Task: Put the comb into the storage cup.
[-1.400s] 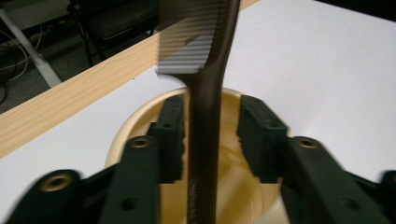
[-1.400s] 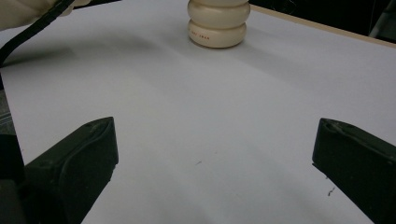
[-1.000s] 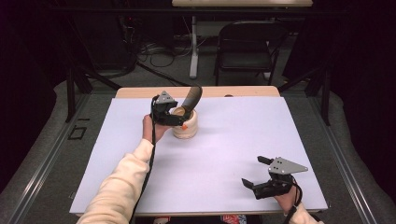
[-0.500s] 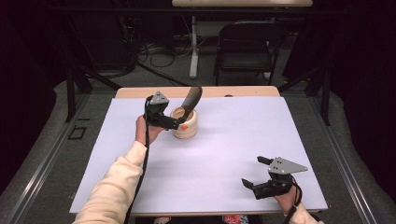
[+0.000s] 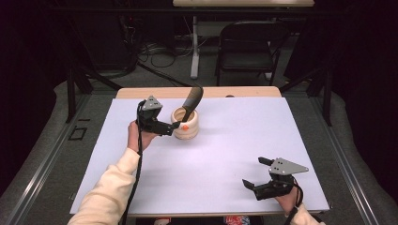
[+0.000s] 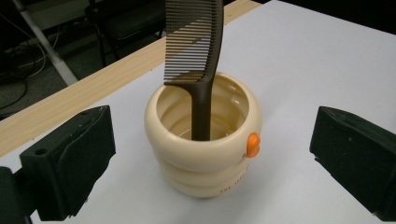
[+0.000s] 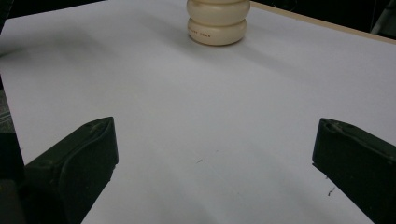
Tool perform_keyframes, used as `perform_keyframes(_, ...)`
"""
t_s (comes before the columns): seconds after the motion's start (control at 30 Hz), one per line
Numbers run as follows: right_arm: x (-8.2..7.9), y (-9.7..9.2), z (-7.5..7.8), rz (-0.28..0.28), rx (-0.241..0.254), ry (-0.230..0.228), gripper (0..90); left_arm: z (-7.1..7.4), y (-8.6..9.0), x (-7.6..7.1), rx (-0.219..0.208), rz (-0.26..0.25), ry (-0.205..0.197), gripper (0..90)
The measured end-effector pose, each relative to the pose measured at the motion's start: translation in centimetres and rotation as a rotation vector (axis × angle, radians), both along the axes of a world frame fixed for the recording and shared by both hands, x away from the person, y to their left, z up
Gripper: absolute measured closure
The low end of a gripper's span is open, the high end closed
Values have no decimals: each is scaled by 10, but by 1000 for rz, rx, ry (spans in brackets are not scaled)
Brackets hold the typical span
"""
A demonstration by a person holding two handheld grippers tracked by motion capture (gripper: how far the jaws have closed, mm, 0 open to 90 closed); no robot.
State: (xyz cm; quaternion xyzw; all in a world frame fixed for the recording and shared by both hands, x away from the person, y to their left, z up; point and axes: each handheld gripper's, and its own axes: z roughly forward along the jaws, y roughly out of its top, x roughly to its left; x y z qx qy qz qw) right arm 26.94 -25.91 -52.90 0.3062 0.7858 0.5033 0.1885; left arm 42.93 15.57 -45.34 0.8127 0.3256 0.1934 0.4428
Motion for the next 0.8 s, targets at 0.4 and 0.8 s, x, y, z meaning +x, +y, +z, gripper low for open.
perform_keyframes(0.4,0,0,0,-1,-1,3,0,2,21,-26,16,61,-31,0)
perform_keyframes(0.8,0,1,0,-5,-2,5,0,-5,38,-58,14,85,-27,1)
